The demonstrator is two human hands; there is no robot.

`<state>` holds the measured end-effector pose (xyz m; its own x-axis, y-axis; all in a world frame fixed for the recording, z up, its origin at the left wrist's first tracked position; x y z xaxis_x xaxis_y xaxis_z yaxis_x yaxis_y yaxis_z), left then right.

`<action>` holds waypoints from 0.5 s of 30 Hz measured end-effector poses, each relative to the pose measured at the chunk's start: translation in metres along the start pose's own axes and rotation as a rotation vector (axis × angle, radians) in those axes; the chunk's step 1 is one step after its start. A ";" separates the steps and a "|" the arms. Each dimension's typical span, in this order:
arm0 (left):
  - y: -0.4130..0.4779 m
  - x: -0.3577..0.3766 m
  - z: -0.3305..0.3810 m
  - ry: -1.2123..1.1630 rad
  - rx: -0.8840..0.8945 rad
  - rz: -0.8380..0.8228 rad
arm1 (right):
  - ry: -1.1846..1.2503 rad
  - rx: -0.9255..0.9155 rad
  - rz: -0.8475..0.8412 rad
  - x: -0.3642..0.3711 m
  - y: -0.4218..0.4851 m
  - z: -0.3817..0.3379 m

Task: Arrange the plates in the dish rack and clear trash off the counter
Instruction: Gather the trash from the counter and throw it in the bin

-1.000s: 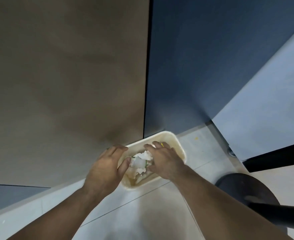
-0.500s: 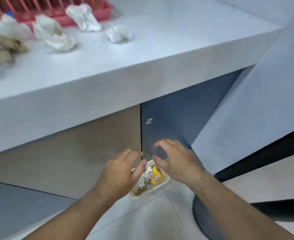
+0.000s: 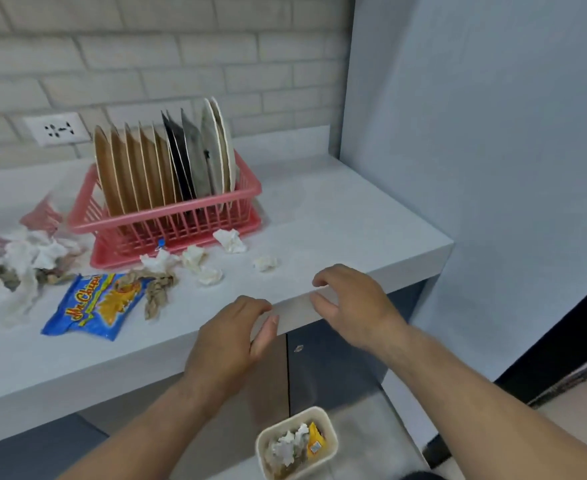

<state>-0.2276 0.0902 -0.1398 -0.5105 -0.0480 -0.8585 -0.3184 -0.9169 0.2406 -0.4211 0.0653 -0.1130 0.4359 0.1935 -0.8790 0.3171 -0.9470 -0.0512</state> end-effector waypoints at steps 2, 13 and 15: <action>-0.001 -0.009 -0.004 -0.001 -0.021 0.014 | -0.010 -0.001 -0.005 -0.004 0.007 -0.010; 0.062 -0.048 -0.074 0.048 -0.087 0.006 | -0.029 0.140 -0.052 0.030 0.111 -0.046; 0.085 -0.054 -0.089 0.055 -0.062 -0.023 | -0.066 0.184 -0.088 0.041 0.136 -0.045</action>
<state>-0.1561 -0.0200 -0.1135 -0.4584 -0.0469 -0.8875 -0.2782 -0.9408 0.1935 -0.3219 -0.0443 -0.1344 0.3551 0.2662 -0.8962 0.1900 -0.9592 -0.2096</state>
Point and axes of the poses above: each hand's wrist, its own y-axis towards the middle knuckle, its own x-axis out of the palm, z = x × y, the point moved 4 cm from there along y, towards the middle knuckle, and after that the axes turned 11 degrees about -z, right-handed, at the moved point
